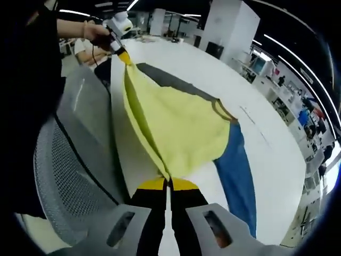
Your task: Fold the garment on the visible template until the final outline fits inside the template.
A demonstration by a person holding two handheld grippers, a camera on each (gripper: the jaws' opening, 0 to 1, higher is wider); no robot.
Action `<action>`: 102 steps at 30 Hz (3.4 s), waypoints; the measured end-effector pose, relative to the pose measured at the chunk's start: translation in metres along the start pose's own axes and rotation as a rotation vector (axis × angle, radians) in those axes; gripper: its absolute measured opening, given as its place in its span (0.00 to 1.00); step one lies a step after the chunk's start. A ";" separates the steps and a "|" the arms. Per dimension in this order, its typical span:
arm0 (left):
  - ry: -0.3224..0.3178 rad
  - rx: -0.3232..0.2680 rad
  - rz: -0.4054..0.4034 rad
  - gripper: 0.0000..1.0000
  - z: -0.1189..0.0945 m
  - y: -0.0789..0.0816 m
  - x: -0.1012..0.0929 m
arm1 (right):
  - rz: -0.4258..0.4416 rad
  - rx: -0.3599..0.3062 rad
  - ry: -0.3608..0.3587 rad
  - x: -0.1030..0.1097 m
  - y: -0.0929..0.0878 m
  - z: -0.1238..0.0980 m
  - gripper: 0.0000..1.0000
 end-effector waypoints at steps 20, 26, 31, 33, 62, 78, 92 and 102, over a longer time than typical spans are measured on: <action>-0.023 0.199 0.035 0.00 0.040 -0.060 0.006 | -0.122 0.157 0.129 0.022 -0.040 0.040 0.02; -0.026 0.237 0.025 0.00 0.043 -0.072 0.006 | -0.193 0.185 0.174 0.026 -0.044 0.046 0.02; -0.024 0.249 0.013 0.00 0.044 -0.077 0.006 | -0.253 0.204 0.212 0.031 -0.046 0.050 0.02; -0.024 0.254 0.008 0.00 0.046 -0.080 0.005 | -0.260 0.205 0.221 0.032 -0.047 0.050 0.02; -0.027 0.315 -0.049 0.00 0.053 -0.097 0.007 | -0.038 0.166 0.295 0.042 -0.053 0.057 0.03; -0.035 0.327 -0.093 0.00 0.045 -0.097 0.015 | -0.189 0.221 0.300 0.049 -0.051 0.052 0.03; -0.033 0.325 -0.102 0.00 0.037 -0.097 0.015 | -0.065 0.146 0.214 0.039 -0.057 0.025 0.01; -0.005 0.356 -0.062 0.00 0.026 -0.098 0.019 | 0.121 0.043 0.139 0.027 -0.052 0.037 0.06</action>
Point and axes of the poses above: the point that each gripper's makers call its tool centre point, and the gripper's own axes: z roughly forward along the fingers, x roughly to its left, y roughly out of its top, the point moved 6 cm from there along -z, roughly backward along the fingers, and after that the axes turned 9 degrees about y, right-handed, at the moved point
